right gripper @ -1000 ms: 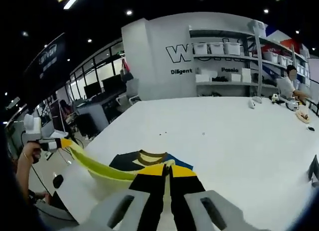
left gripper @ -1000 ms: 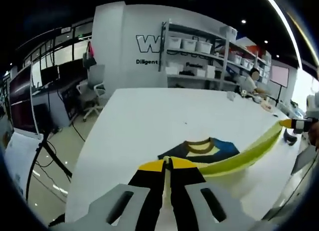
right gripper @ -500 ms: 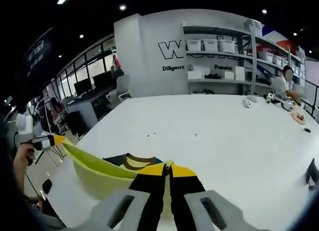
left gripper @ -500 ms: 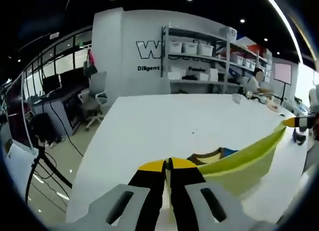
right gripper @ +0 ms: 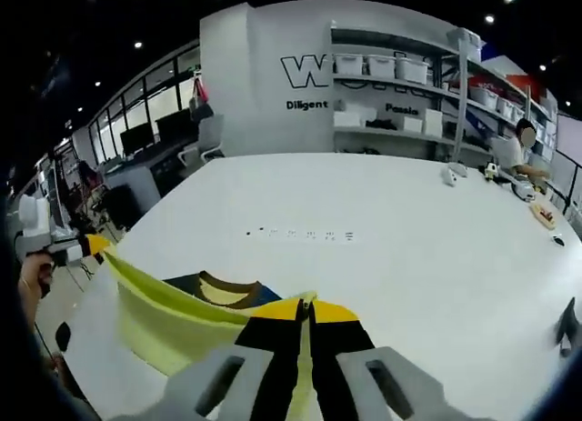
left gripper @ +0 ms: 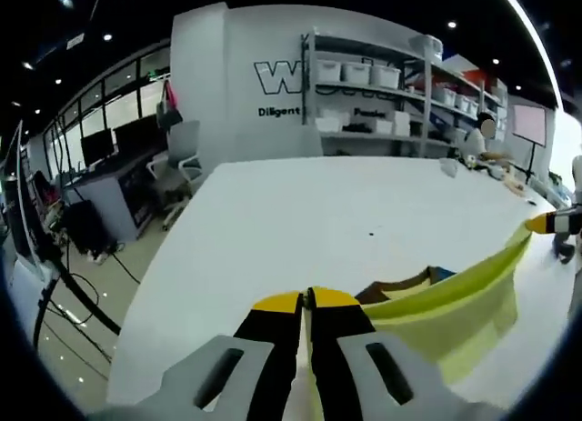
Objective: Fold the garment on the visible template until the final outline fits inside the template.
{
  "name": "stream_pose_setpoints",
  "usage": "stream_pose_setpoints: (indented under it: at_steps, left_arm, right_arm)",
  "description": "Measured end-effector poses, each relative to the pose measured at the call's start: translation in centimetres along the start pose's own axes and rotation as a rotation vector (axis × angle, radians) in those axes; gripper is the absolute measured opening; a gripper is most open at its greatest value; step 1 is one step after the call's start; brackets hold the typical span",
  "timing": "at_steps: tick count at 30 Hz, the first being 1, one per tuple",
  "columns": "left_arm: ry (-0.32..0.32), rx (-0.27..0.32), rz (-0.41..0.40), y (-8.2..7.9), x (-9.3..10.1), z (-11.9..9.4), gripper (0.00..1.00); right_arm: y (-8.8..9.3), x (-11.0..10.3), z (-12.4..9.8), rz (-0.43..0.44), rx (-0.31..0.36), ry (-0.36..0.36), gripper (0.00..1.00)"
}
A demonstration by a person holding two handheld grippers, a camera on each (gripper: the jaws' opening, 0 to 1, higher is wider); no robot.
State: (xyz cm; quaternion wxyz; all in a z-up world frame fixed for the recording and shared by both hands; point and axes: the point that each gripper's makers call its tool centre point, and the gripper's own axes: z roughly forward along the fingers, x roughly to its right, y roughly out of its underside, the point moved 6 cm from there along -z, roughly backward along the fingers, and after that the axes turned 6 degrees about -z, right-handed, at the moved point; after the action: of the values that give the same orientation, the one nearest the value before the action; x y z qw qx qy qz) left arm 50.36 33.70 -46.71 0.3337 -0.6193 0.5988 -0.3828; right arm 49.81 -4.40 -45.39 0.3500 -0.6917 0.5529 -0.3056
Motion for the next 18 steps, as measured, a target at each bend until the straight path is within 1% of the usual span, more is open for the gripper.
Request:
stream_pose_setpoints:
  at_steps: [2,3,7,10,13,16,18]
  left_arm:
    - [0.000,-0.002,0.003,0.1,-0.1,0.8,0.06]
    - [0.000,-0.008,0.003,0.4,-0.1,1.7,0.06]
    - [-0.012,-0.038,0.000,1.3,0.0,3.5,0.06]
    - [-0.018,-0.045,-0.004,1.7,-0.1,4.4,0.06]
    - [0.002,-0.061,-0.025,2.3,-0.4,5.8,0.06]
    - [-0.009,-0.070,-0.030,2.7,-0.7,6.5,0.06]
    - [-0.013,-0.069,-0.049,2.9,-0.9,7.5,0.05]
  right_arm:
    - [0.2,0.2,0.8,-0.017,-0.014,0.006,0.00]
    - [0.3,0.3,1.3,-0.020,-0.025,0.010,0.00]
    - [1.0,0.7,3.8,-0.020,-0.057,0.013,0.00]
    - [1.3,0.8,5.3,-0.011,-0.066,-0.002,0.00]
    - [1.6,0.9,6.7,-0.003,-0.078,-0.013,0.00]
    - [1.9,1.1,7.8,0.013,-0.082,-0.012,0.00]
    - [1.9,1.1,8.5,0.015,-0.085,-0.015,0.00]
